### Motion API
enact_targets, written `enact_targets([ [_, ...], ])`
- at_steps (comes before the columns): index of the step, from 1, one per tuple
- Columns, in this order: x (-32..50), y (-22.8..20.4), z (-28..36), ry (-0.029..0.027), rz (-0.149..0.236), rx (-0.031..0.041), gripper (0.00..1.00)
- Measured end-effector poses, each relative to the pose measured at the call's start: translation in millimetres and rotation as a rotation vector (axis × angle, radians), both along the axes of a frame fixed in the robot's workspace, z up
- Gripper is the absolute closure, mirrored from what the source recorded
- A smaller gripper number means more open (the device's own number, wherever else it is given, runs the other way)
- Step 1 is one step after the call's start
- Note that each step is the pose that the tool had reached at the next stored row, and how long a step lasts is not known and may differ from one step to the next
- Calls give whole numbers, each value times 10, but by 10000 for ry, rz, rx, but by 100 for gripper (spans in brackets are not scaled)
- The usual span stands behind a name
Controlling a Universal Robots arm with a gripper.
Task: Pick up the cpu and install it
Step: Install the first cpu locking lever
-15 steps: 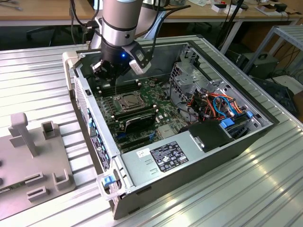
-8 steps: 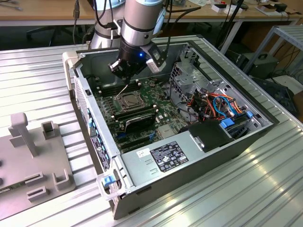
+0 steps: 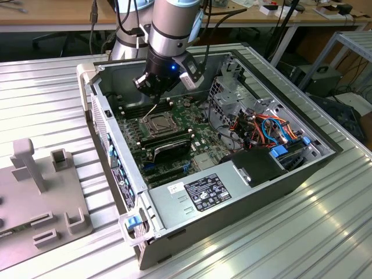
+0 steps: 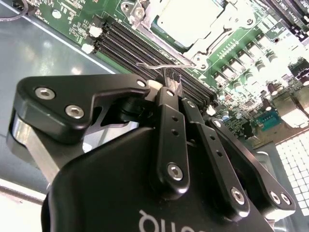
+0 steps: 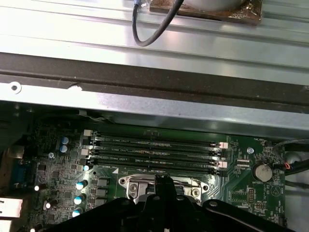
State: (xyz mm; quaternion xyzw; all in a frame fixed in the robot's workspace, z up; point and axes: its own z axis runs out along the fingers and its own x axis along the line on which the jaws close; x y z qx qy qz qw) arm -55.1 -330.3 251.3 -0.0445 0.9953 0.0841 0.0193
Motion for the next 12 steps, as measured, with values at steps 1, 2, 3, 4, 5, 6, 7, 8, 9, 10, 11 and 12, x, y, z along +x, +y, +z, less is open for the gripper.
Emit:
enact_targets([
  [1,0,0,-6,1,0,-2,89],
  [2,0,0,-12,2,0,-3,89],
  [3,0,-1,-13,3,0,-5,89],
  [4,-1,-1,-13,3,0,-6,89],
  [5,-1,-1,-14,3,0,-5,89],
  [6,-1,-1,-15,2,-1,-4,89],
  [7,0,-1,-15,3,0,-5,89],
  [8,0,-1,-15,3,0,-4,89],
  [9,0,-1,-16,2,0,-4,89],
  [10,0,-1,-26,2,0,-4,89],
  [11,0,-1,-31,2,0,-4,89],
  [12,0,-1,-31,2,0,-4,89],
])
